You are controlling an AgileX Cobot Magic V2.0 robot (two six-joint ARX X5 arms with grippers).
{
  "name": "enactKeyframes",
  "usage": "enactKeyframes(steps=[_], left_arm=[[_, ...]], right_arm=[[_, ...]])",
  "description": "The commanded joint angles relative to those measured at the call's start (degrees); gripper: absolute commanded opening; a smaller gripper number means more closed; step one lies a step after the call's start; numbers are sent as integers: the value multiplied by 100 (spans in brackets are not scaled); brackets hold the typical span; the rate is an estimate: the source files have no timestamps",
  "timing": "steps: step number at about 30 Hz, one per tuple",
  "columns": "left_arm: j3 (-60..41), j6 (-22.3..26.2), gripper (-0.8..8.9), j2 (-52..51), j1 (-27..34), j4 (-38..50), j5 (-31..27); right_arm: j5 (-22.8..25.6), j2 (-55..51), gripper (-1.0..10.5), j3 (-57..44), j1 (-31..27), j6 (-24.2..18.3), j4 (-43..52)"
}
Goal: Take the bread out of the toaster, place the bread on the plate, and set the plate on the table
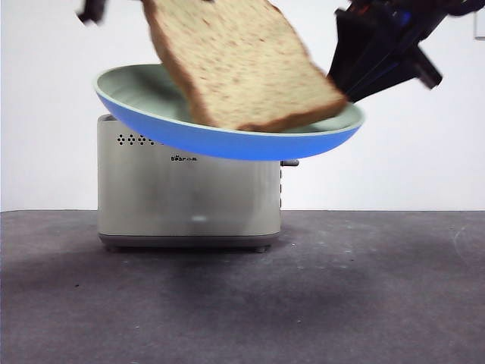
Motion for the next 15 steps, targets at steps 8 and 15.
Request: enactKeyframes(steps=[8, 15], left_arm=[[-39, 52, 51, 997, 42, 238, -531], [70, -398, 540, 984, 24, 490, -511]], right_arm=[[96, -190, -12, 7, 2, 107, -439], [173, -190, -12, 7, 2, 107, -437]])
